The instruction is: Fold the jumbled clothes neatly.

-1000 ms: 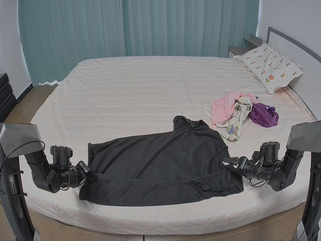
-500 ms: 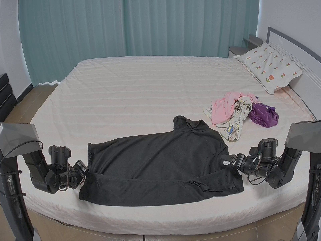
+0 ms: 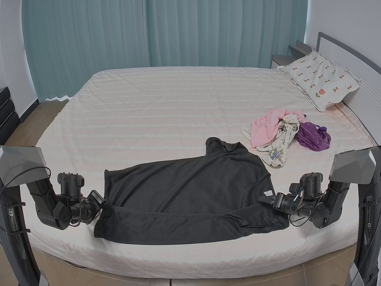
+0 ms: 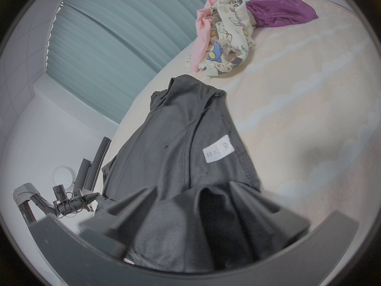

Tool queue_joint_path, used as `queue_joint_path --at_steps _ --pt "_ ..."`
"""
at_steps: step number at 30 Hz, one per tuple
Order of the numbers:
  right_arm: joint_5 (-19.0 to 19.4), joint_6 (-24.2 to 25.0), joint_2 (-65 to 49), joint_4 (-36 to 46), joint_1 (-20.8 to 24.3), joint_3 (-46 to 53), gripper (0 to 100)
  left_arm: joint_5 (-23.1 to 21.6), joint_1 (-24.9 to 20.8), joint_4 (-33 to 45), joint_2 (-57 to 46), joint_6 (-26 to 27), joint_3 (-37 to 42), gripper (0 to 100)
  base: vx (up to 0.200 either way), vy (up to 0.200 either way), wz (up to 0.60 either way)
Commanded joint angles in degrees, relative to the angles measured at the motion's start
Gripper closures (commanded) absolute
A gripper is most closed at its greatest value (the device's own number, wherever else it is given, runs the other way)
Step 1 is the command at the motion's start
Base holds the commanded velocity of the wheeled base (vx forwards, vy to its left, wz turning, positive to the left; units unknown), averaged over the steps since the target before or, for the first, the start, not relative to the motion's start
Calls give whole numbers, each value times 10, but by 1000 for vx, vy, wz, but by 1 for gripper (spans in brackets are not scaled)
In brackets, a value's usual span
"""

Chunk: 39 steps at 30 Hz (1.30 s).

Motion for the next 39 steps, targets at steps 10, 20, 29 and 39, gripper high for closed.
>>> queue_joint_path --at_steps 10,20,29,39 --pt "4 16 5 -87 -15 36 100 2 0 -1 4 3 1 100 0 0 0" --pt "2 50 4 -109 -27 23 100 24 0 -1 6 6 3 100 0 0 0" --pt "-2 50 8 -109 -33 14 100 31 0 -1 11 8 4 100 0 0 0" --pt "-15 52 28 -139 -20 -5 100 72 -4 -14 28 26 4 100 0 0 0"
